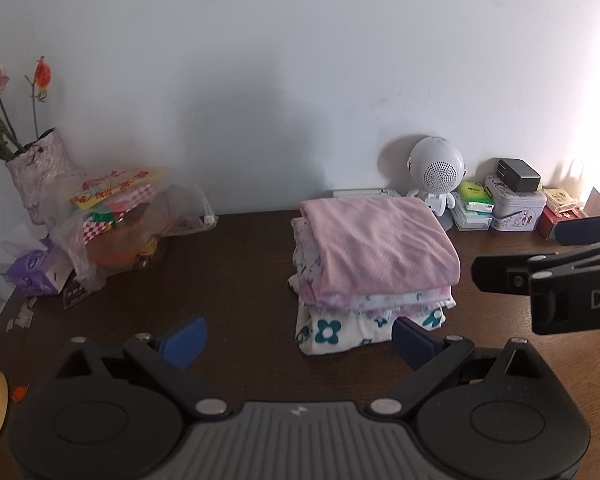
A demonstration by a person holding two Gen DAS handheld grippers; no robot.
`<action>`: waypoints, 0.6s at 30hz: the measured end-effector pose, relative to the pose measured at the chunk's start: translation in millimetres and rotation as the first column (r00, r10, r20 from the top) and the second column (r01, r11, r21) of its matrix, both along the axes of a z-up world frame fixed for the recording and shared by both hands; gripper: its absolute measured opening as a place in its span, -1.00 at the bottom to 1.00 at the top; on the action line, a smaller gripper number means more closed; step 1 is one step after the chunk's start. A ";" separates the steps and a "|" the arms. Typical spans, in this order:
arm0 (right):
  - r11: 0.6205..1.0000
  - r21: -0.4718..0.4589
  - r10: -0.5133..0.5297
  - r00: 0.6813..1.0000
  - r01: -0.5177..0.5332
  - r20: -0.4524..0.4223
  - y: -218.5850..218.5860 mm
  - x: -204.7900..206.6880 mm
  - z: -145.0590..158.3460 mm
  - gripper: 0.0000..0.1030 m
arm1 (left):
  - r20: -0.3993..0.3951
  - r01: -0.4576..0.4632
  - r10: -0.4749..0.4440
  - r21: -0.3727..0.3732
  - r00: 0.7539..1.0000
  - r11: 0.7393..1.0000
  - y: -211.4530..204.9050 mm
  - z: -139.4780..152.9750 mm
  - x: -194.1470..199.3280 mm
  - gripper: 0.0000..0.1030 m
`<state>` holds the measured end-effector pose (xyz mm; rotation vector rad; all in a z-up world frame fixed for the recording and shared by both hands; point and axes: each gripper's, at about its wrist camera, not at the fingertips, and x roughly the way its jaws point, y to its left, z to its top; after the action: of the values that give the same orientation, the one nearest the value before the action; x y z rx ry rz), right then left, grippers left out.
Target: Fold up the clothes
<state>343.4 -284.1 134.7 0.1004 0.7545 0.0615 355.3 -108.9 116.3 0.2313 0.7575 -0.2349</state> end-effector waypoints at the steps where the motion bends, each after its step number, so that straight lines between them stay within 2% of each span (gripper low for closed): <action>1: 1.000 -0.002 -0.003 1.000 0.003 -0.002 -0.1 -4.5 -0.4 0.99 | -0.003 0.001 -0.001 -0.001 1.000 1.000 2.4 0.1 -4.1 0.94; 6: 1.000 -0.009 0.001 1.000 -0.001 -0.020 3.8 -28.1 -4.4 0.99 | -0.018 0.000 0.000 0.003 1.000 1.000 12.0 -4.2 -26.8 0.98; 18: 1.000 0.001 0.015 1.000 -0.015 -0.024 18.7 -92.6 -19.3 0.99 | -0.049 -0.019 0.014 -0.103 0.999 0.995 42.4 -14.4 -89.6 1.00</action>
<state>250.8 -265.4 115.4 0.0964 0.7789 0.0748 265.6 -66.6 101.8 0.1220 0.7928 -0.2642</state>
